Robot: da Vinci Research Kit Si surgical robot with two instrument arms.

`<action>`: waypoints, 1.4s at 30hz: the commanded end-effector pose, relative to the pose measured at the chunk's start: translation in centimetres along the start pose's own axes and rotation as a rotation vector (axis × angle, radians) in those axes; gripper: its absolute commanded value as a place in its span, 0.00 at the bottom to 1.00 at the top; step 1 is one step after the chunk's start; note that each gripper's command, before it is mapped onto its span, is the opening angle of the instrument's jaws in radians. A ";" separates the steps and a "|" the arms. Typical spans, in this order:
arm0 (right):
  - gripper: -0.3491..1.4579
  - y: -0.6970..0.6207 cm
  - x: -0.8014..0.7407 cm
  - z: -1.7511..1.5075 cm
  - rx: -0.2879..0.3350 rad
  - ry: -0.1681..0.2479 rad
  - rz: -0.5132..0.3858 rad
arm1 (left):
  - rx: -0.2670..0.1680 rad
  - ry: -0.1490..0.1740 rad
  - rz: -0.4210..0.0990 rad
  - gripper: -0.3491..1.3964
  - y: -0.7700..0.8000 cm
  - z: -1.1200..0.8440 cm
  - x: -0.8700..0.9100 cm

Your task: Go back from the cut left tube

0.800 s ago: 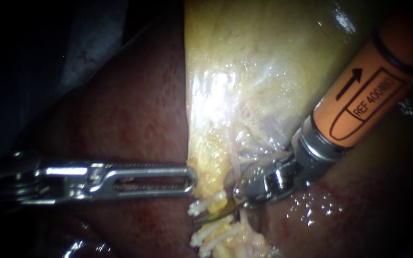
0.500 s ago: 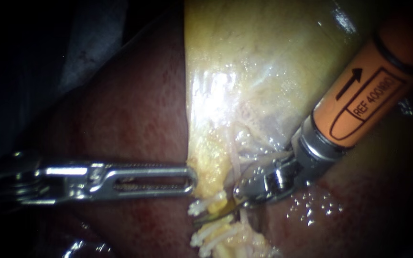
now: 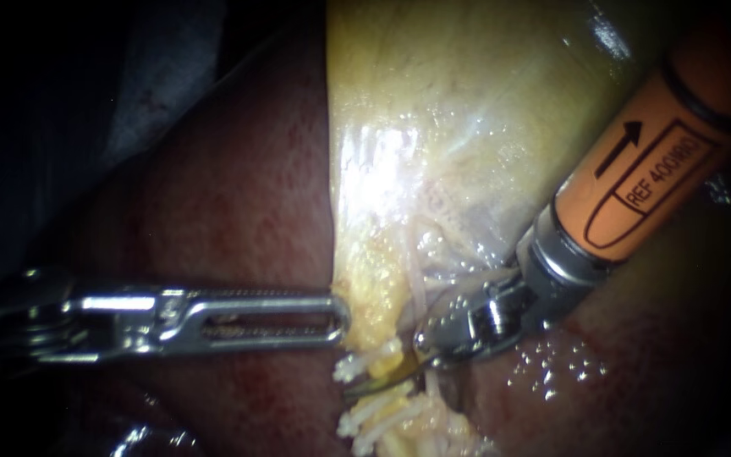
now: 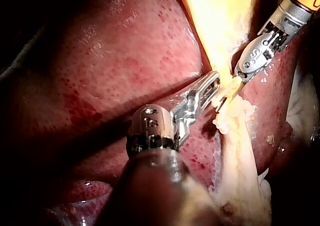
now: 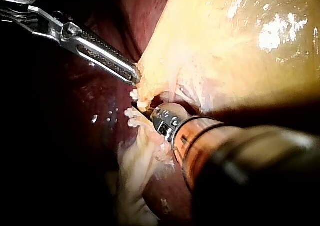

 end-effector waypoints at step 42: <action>0.55 -0.10 0.03 -0.21 -0.043 0.029 0.004 | 0.002 0.002 0.001 0.00 0.05 -0.02 -0.03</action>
